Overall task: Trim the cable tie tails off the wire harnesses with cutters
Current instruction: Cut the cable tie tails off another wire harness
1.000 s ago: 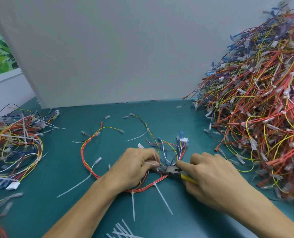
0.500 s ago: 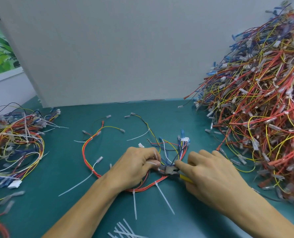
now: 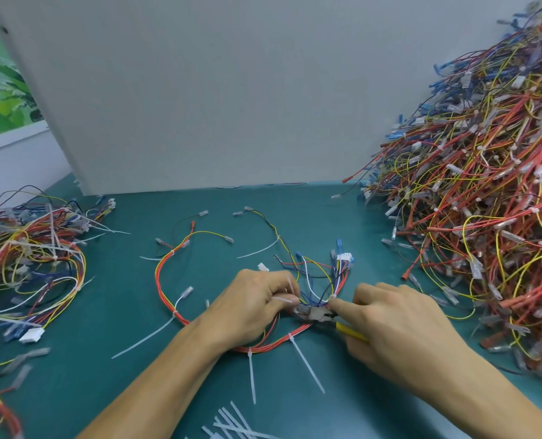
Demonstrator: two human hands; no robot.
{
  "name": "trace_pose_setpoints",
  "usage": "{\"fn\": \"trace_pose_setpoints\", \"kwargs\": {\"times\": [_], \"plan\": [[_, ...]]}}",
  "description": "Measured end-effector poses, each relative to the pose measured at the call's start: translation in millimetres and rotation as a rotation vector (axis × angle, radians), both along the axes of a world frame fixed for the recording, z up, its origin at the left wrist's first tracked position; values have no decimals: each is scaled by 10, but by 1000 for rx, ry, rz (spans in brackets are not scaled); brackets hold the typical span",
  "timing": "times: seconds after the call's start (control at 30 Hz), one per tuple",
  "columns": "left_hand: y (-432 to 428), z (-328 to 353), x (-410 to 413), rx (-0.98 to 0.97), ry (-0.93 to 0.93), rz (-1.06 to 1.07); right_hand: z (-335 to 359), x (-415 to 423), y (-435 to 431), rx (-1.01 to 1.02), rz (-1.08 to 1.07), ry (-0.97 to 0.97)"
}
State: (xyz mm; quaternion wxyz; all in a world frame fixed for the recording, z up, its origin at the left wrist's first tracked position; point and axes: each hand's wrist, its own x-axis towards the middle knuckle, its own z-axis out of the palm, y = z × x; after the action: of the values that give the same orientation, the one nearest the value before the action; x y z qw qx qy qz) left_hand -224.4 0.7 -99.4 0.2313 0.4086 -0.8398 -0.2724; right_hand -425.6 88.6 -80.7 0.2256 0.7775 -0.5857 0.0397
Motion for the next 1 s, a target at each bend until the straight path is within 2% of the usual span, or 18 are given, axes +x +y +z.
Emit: {"fn": "trace_pose_setpoints", "kwargs": {"times": [0.4,0.7,0.87,1.0], "plan": [[-8,-3,-5,-22,-16,1,0,57,6,53,-6,-10],[39,-8,13,-54,3,-12,42,71,6,223,10,-20],[92,72,2,86,226,37,-4,38,-3,302,-43,-57],[132,210,-14,471,690,113,-4,37,-26,311,-56,-65]]}}
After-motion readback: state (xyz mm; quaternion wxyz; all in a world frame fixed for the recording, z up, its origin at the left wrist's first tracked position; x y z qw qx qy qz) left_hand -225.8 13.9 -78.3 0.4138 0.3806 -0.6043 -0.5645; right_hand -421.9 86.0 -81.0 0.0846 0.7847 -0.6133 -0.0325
